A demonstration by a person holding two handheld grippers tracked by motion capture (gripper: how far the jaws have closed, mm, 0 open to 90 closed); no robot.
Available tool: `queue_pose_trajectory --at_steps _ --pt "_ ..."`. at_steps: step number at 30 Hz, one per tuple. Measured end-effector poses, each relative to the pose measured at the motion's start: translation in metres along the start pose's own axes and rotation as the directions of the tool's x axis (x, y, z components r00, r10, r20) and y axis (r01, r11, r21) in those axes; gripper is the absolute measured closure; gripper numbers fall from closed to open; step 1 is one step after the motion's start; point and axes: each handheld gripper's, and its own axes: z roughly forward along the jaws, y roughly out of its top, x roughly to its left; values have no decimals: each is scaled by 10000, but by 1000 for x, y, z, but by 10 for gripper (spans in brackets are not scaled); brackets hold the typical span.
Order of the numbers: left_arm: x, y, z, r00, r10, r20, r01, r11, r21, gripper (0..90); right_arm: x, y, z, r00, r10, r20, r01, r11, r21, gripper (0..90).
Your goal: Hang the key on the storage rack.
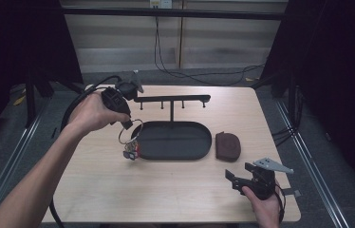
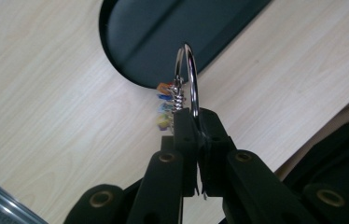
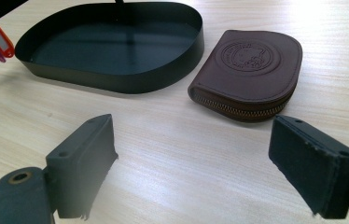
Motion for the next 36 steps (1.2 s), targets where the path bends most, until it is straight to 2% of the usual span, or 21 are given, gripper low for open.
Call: queue_pose_trajectory --at_steps 4,9,10,15,17,19,22,25,29,30,36 --pt "4 9 -6 9998 -26 180 30 9998 -206 878 0 0 0 10000 -8 -32 8 10000 -1 143" --pt "9 21 -6 9998 57 171 -52 9996 -285 877 1 0 0 10000 10 -62 -10 10000 11 143" --pt "11 23 -6 9997 133 203 -127 9995 -284 877 0 0 0 10000 25 -78 -25 10000 16 143" --pt "17 34 1 10000 -88 30 88 9997 -217 877 0 0 0 9999 30 -102 -30 10000 10 143" --pt "20 37 4 10000 -40 87 43 9996 -291 877 0 0 0 9999 24 -112 -24 10000 6 143" --pt "23 40 6 10000 -75 -65 73 9996 -259 877 0 0 0 9999 21 -128 -21 10000 6 143" --pt "29 44 9 9998 -192 -81 189 9993 -320 877 0 0 0 9999 10 -150 -9 10000 10 143" --pt "34 47 11 9998 -196 90 199 9994 -292 877 0 0 0 9999 -24 -138 24 10000 43 143" --pt "39 48 15 9998 -148 -127 145 9996 -247 877 1 0 1 9998 -86 -156 87 10000 45 143" --pt "40 48 16 9995 -273 -140 270 9993 -247 877 1 0 0 9998 -99 -166 100 9999 47 143" --pt "48 45 17 9994 -309 -178 306 9994 -186 876 0 0 1 9998 -87 -177 88 9999 65 143"
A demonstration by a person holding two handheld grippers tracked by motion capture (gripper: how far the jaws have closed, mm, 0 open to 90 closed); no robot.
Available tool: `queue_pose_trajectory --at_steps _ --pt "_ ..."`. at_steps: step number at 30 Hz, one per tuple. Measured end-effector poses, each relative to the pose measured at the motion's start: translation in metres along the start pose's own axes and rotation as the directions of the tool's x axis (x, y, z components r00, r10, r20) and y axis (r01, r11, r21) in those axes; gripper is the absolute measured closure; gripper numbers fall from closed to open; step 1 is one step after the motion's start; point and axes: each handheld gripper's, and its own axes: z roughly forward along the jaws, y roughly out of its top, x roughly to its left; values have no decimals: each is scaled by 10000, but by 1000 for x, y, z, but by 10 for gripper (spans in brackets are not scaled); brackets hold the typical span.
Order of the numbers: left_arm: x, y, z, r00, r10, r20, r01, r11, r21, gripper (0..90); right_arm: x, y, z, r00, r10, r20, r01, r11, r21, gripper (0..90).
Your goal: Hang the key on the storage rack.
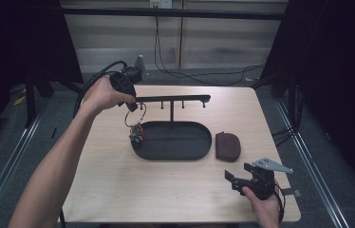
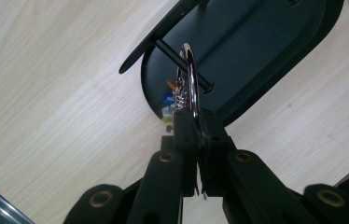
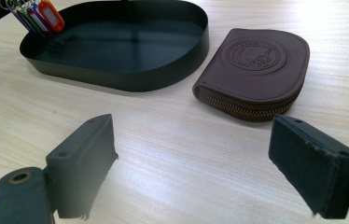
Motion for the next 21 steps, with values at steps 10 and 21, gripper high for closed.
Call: queue_pose_trajectory --at_steps 10,21 --pt "5 3 7 9996 -278 -102 279 9995 137 836 0 0 0 10000 8 9 -8 10000 9 143" --pt "6 2 9 9994 -338 -53 337 9994 -45 831 0 0 0 10000 -11 2 11 10000 7 143"
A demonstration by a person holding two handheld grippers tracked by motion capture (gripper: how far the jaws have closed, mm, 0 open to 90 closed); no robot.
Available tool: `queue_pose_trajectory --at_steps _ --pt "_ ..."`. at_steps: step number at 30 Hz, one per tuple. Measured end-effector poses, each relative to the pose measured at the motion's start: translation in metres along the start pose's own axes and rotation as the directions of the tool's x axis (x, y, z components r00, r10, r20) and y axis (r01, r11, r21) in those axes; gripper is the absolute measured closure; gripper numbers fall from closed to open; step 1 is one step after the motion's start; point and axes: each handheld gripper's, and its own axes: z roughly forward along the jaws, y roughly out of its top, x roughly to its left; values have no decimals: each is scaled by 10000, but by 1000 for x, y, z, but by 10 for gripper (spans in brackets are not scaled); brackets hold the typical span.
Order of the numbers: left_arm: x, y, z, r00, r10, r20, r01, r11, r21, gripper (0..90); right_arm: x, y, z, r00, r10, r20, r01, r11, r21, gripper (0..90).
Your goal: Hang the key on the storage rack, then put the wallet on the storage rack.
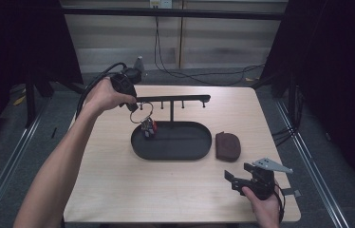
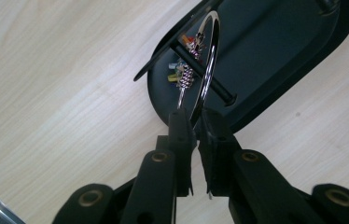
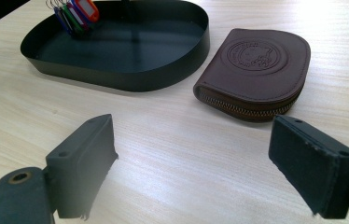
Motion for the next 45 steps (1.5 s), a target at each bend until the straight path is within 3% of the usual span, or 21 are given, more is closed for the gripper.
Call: queue_pose_trajectory --at_steps 5,7,8,10,14,18,20,23,26,30,35,38,40,43,45 --pt "5 -7 -4 9999 -50 110 53 9997 -258 783 0 1 1 10000 39 10 -39 10000 -3 143" --pt "6 -10 -7 10000 -79 -24 78 9988 -477 735 -1 1 2 10000 90 12 -90 10000 15 144" --pt "6 -12 -8 9995 -318 -33 315 9974 -654 720 0 1 2 10000 85 8 -85 10000 25 143" --pt "8 -15 -11 9982 -463 381 493 9955 -809 691 0 1 3 10000 65 18 -65 10000 29 143" --pt "8 -23 -13 9945 -768 718 836 9918 -970 640 0 0 2 10000 94 29 -94 9999 57 144" --pt "7 -33 -15 9911 -618 1179 775 9881 -1332 570 0 0 2 10000 83 34 -84 10000 54 144" --pt "5 -37 -14 9915 -485 1204 653 9881 -1393 539 0 0 2 10000 60 38 -61 10000 56 144" --pt "5 -44 -15 9874 -404 1528 678 9816 -1785 498 -1 0 2 9999 77 65 -78 9999 66 144" --pt "7 -49 -14 9844 -318 1730 647 9801 -1879 483 -1 1 3 9999 131 64 -132 9999 75 144" --pt "10 -59 -15 9819 -450 1842 862 9713 -2219 467 -1 1 5 9999 131 80 -132 9998 139 145" --pt "5 -72 -11 9786 -411 2017 886 9686 -2324 446 -1 0 3 9999 106 111 -108 9998 149 146" --pt "4 -79 -5 9731 -554 2235 1087 9663 -2336 436 -1 0 2 9998 130 127 -131 9998 135 146" --pt "5 -83 0 9720 -710 2239 1258 9623 -2410 435 -1 0 2 9999 121 112 -123 9998 124 146" --pt "3 -90 8 9644 -720 2543 1408 9543 -2636 427 -2 0 5 9998 149 133 -152 9997 216 147" --pt "3 -95 12 9635 -664 2594 1403 9504 -2776 410 -2 1 5 9998 149 113 -152 9997 212 148"
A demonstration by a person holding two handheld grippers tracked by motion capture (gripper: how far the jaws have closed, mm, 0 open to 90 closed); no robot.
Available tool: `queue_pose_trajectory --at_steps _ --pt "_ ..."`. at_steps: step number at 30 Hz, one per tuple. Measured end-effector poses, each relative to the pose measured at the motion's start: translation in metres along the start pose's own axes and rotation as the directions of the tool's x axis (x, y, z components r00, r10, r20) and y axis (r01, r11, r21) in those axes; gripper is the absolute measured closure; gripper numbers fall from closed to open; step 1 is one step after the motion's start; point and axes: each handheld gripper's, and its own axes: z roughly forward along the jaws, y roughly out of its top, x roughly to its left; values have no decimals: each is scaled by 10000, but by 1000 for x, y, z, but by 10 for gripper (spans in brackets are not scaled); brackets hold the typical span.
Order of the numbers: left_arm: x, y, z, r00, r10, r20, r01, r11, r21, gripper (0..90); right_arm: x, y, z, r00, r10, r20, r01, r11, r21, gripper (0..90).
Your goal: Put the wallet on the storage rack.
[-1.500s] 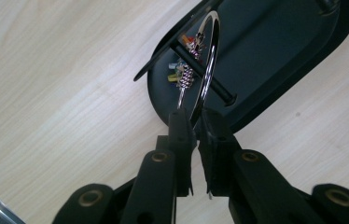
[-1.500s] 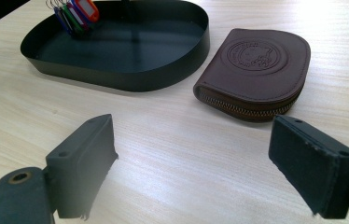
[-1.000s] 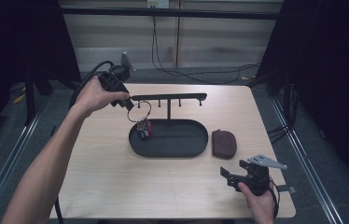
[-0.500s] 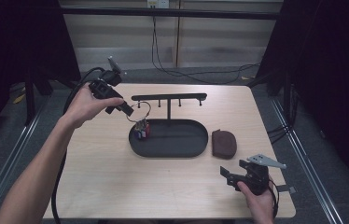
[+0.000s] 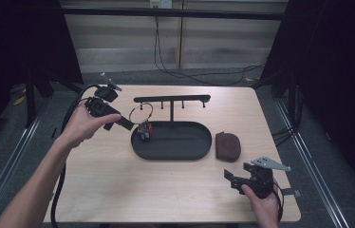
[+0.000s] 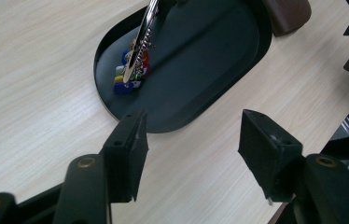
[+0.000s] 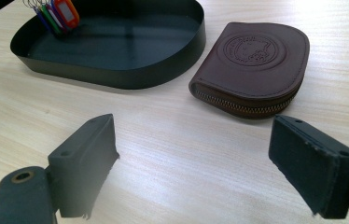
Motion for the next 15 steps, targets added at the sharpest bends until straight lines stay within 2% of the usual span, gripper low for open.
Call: queue_pose_trajectory --at_steps 3,5,6,8,10,12,14,15 --pt "0 -11 4 9999 -83 -79 81 9999 -144 385 0 -1 0 10000 -7 30 7 10000 14 148" --pt "2 -20 7 9993 46 361 -32 9992 -408 367 0 -1 -2 10000 11 16 -11 10000 -29 148" --pt "3 -23 8 9987 190 481 -170 9990 -419 363 0 -1 -3 10000 26 33 -26 10000 -40 148" --pt "3 -32 14 9962 715 502 -692 9965 -467 330 -1 -2 -2 10000 42 44 -42 10000 -7 148" --pt "4 -39 19 9975 609 355 -591 9970 -497 321 -1 -1 -2 10000 70 32 -70 10000 -21 148" --pt "5 -46 24 9961 772 426 -757 9965 -362 314 -1 -1 -1 10000 34 15 -34 10000 23 148" --pt "6 -52 27 9959 745 515 -722 9963 -461 292 -1 -1 0 10000 37 -4 -37 10000 46 148" --pt "5 -55 28 9963 740 427 -716 9959 -559 288 -1 0 0 10000 33 15 -33 10000 59 148"
